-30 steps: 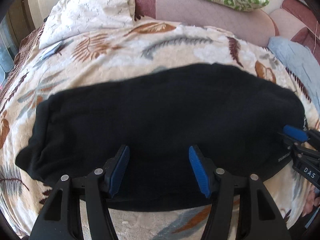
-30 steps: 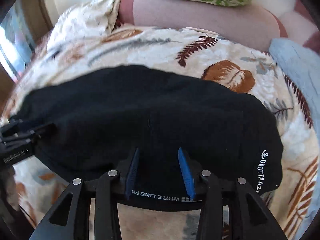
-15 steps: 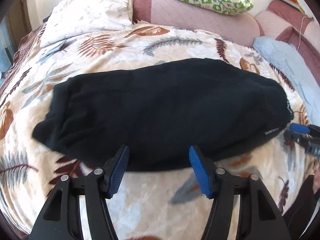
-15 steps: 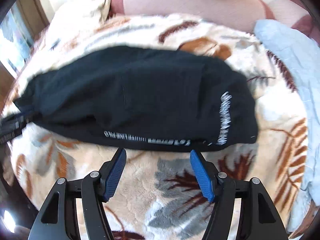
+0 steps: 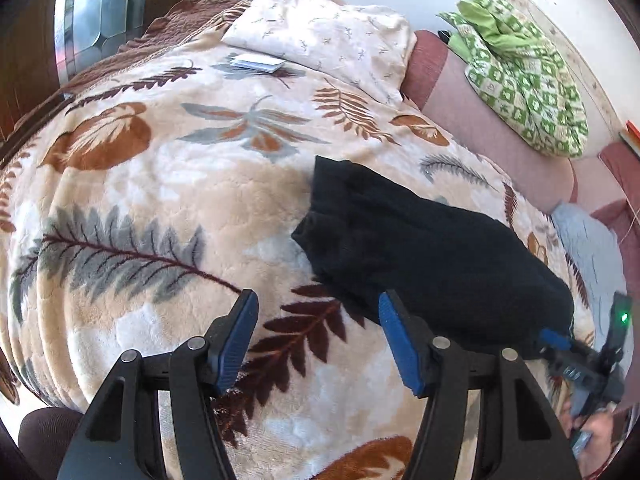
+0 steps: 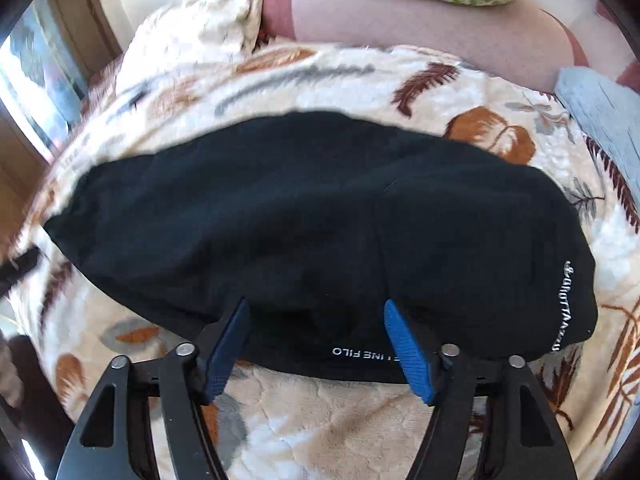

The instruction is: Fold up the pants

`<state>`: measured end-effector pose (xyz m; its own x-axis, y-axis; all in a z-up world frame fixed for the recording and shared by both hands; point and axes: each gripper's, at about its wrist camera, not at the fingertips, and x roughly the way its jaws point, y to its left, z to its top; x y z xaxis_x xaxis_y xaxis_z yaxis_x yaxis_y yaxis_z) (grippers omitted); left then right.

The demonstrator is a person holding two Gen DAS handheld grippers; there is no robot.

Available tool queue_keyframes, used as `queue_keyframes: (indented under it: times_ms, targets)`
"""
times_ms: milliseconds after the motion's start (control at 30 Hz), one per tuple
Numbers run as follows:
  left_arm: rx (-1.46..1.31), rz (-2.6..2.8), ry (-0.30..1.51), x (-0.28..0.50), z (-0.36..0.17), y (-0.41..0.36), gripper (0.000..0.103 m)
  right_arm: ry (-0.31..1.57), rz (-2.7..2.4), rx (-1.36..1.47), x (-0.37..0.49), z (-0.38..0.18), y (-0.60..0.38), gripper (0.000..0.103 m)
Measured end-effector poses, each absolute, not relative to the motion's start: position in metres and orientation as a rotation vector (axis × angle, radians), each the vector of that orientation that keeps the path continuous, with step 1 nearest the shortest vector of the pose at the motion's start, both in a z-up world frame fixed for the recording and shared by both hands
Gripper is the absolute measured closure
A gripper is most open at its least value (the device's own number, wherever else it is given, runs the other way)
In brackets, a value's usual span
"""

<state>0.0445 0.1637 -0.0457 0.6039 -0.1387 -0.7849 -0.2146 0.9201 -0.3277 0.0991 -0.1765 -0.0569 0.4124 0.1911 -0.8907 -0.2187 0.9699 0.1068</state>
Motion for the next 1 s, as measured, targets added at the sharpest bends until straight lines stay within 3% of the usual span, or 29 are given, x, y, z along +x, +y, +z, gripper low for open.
queue_keyframes:
  times_ms: [100, 200, 500, 567, 667, 900, 1000]
  targets:
    - [-0.475, 0.029, 0.941, 0.051, -0.055, 0.174, 0.041, 1.107, 0.274, -0.196, 0.090, -0.065, -0.157, 0.015]
    - [-0.538, -0.006, 0.924, 0.062, -0.061, 0.178, 0.041, 1.110, 0.275, -0.312, 0.086, -0.066, -0.148, 0.014]
    - [-0.664, -0.111, 0.867, 0.087, -0.083, 0.172, 0.041, 1.105, 0.314, -0.188, 0.119, -0.013, -0.141, 0.014]
    - [-0.651, -0.116, 0.849, 0.084, -0.085, 0.174, 0.052, 1.107, 0.346, -0.207, 0.132, -0.002, -0.118, 0.014]
    - [-0.652, -0.111, 0.844, 0.083, -0.088, 0.177, 0.059, 1.139, 0.429, -0.222, 0.152, 0.008, -0.078, 0.014]
    - [-0.383, -0.047, 0.824, 0.085, -0.076, 0.135, 0.058, 1.351, 0.644, -0.220, 0.211, 0.005, 0.040, 0.014]
    - [-0.294, -0.011, 0.823, 0.087, -0.077, 0.119, 0.050, 1.433, 0.661, -0.331, 0.224, -0.007, 0.085, 0.014]
